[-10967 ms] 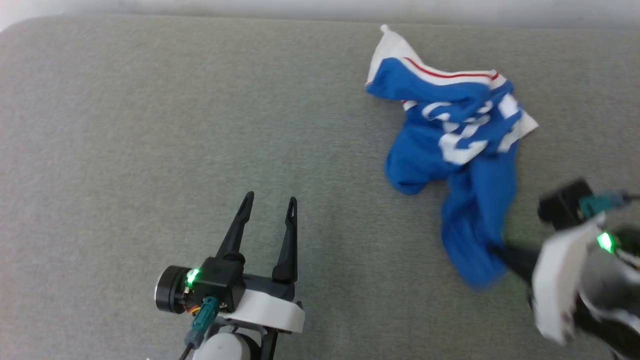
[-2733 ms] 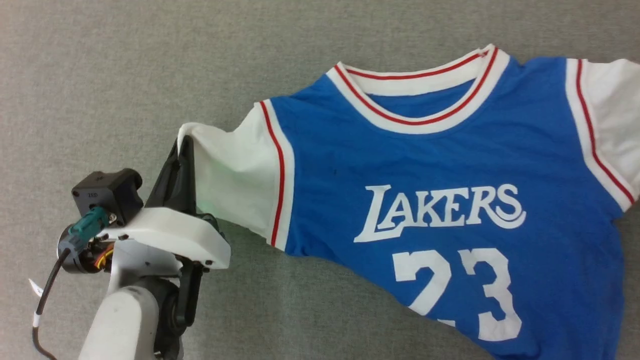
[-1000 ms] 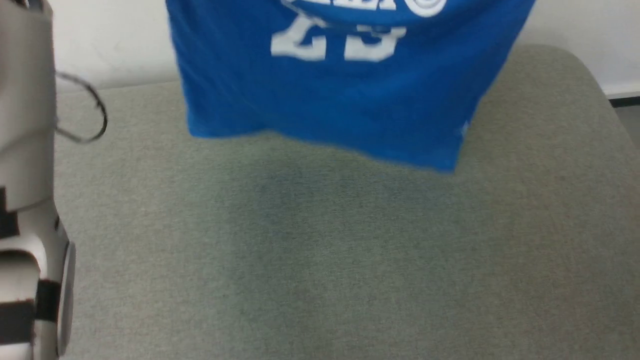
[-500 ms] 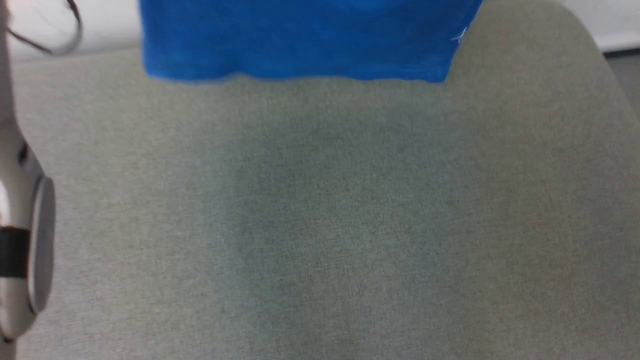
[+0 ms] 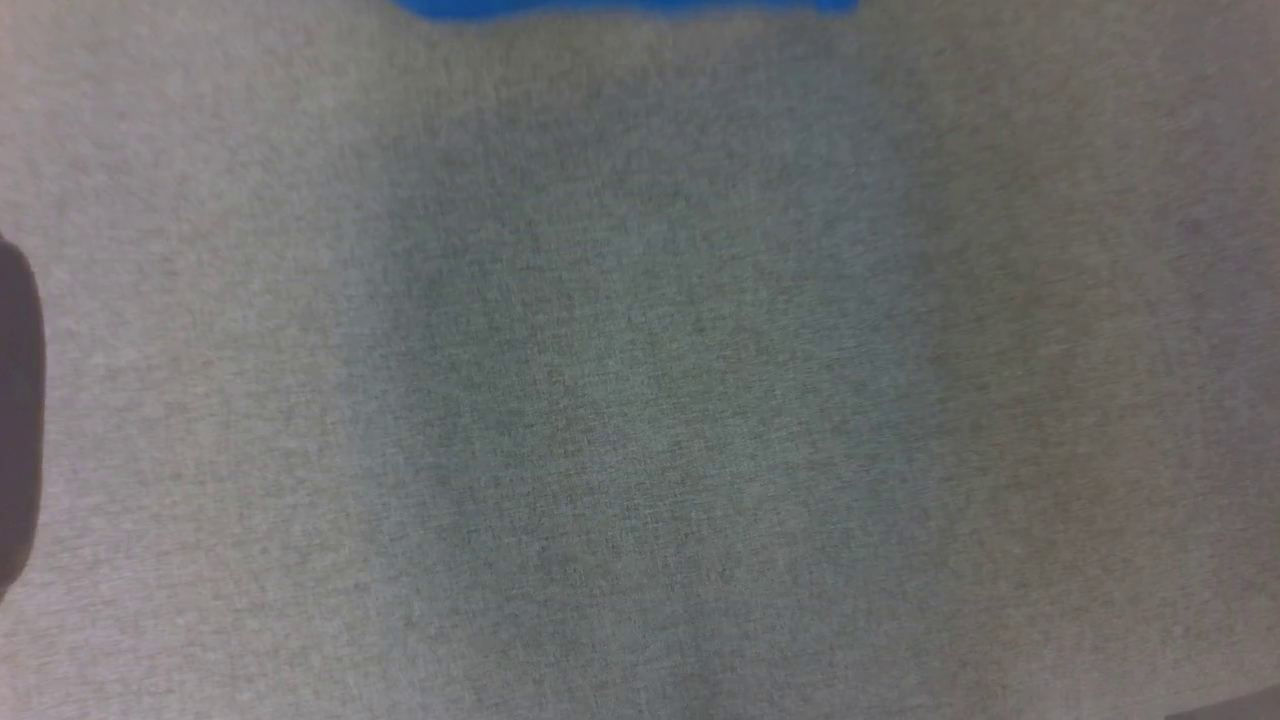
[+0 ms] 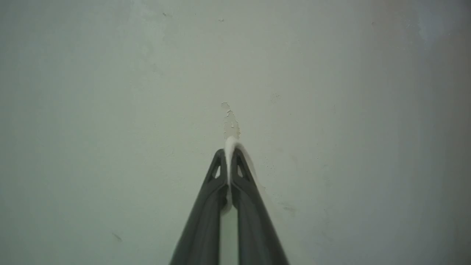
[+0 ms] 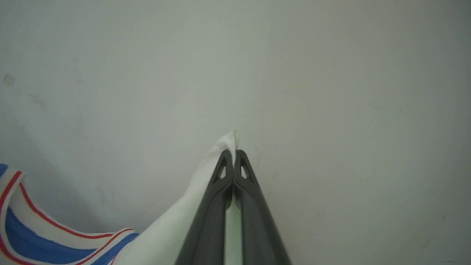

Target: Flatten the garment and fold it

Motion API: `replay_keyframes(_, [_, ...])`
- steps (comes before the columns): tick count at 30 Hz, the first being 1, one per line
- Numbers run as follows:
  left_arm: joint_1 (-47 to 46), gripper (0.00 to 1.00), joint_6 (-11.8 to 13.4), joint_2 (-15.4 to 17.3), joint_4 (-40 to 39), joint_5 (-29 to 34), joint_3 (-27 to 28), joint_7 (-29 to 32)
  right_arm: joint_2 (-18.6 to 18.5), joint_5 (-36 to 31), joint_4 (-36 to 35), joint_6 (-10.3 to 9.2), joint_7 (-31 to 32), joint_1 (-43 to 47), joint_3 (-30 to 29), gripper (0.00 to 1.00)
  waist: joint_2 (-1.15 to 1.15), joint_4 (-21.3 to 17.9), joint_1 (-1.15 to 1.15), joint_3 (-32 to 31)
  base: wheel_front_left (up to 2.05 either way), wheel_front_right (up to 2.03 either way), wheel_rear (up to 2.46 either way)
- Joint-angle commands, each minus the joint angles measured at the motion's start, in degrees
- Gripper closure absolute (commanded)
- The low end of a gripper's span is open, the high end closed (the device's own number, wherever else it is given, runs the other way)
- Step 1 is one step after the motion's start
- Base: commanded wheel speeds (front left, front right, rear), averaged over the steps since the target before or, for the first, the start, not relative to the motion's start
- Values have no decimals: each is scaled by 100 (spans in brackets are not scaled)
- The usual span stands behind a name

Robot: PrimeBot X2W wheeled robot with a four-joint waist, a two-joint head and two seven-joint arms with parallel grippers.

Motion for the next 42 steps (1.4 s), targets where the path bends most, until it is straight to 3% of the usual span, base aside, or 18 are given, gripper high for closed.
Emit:
replay_keyframes(1, [-170, 100, -15, -13, 51, -19, 32, -151, 3, 27, 81, -10, -85, -124, 41, 100, 0, 8, -2, 366, 0, 0, 0])
replay_keyframes(8, [-402, 100, -185, 4, 187, -155, 68, -674, -379, 215, 178, -10, -377, -336, 353, 100, 0, 33, -2, 811, 0, 0, 0])
replay_keyframes(16, [-55, 100, -372, 182, 140, -372, 166, -979, -844, 670, 125, -10, -688, -61, 946, 100, 0, 159, -2, 1264, 0, 0, 0])
replay_keyframes(23, [699, 100, -682, 340, -566, -708, 238, -1010, -1310, 1634, -667, -10, -824, 605, 1970, 100, 0, 283, -2, 1236, 0, 0, 0])
replay_keyframes(29, [2159, 100, -756, 548, -1915, -1007, 275, -591, -1987, 2707, -2103, -10, -543, 1936, 2565, 100, 0, 397, -2, 774, 0, 0, 0])
replay_keyframes(34, [3952, 100, -494, 760, -3557, -1208, 396, -74, -2372, 3259, -3264, -10, -251, 3426, 2341, 100, 0, 438, -2, 294, 0, 0, 0])
replay_keyframes(42, [7155, 100, 68, 883, -5461, -1274, 468, 288, -2251, 3523, -4472, -10, 129, 5896, 1482, 100, 0, 576, -2, -509, 0, 0, 0])
